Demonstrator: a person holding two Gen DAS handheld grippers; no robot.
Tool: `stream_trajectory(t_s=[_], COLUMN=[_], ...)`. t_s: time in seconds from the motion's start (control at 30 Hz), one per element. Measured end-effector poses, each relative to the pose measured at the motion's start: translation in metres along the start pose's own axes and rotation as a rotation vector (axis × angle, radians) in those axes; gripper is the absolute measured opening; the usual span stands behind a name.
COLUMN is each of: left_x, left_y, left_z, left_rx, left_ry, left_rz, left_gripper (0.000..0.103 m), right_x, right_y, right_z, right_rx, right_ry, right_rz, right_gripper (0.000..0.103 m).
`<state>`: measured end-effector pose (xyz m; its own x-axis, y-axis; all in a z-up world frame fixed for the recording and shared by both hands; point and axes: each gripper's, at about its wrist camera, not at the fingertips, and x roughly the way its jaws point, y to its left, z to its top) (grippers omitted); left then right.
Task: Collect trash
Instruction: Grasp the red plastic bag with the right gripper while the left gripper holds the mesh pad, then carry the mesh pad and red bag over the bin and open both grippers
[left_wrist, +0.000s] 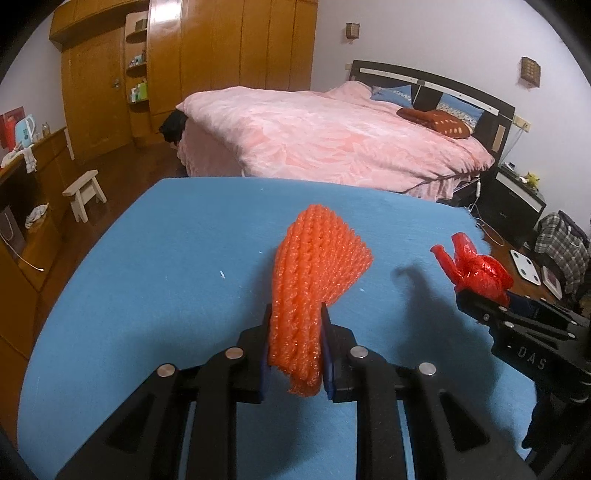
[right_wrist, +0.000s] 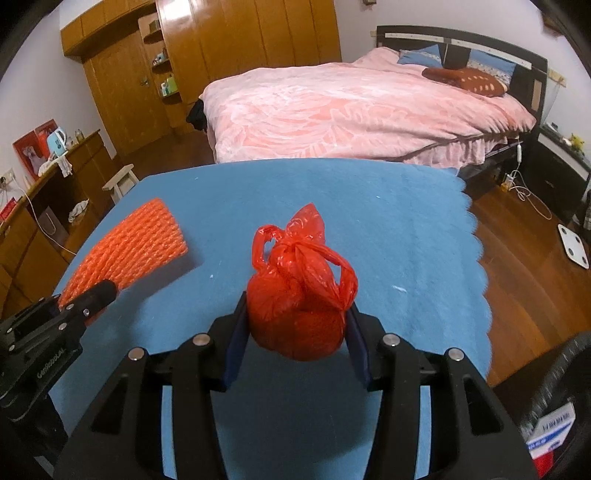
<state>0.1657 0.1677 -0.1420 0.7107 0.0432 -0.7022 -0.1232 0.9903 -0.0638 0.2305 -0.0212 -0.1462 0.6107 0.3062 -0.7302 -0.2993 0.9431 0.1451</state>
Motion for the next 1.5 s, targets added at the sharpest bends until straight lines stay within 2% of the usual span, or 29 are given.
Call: stream_trajectory(t_s=[0.5,1.0,1.5], left_x=[-0.065,-0.112,-0.137], left_y=[-0.046,-0.126,-0.214], left_z=[-0.001,-0.006,-0.021], left_rx=[0.051,0.145,0.265], left_ry=[-0.067,-0.101,-0.116], left_rz=[-0.054,-0.194,-0.35], left_gripper=[0.022,0.022,0.022], right_x=[-0.102,-0.194,-0.257], right_y=[-0.03,-0.088,-0.155], right_z=[-0.021,-0.058,-0.098], right_rx=[0.027,0.098,0.184], right_ry=[-0.098,-0.158,-0.212], right_rz=[-0.021,-0.09,-0.211], right_gripper=[0.046,0.047,0.047])
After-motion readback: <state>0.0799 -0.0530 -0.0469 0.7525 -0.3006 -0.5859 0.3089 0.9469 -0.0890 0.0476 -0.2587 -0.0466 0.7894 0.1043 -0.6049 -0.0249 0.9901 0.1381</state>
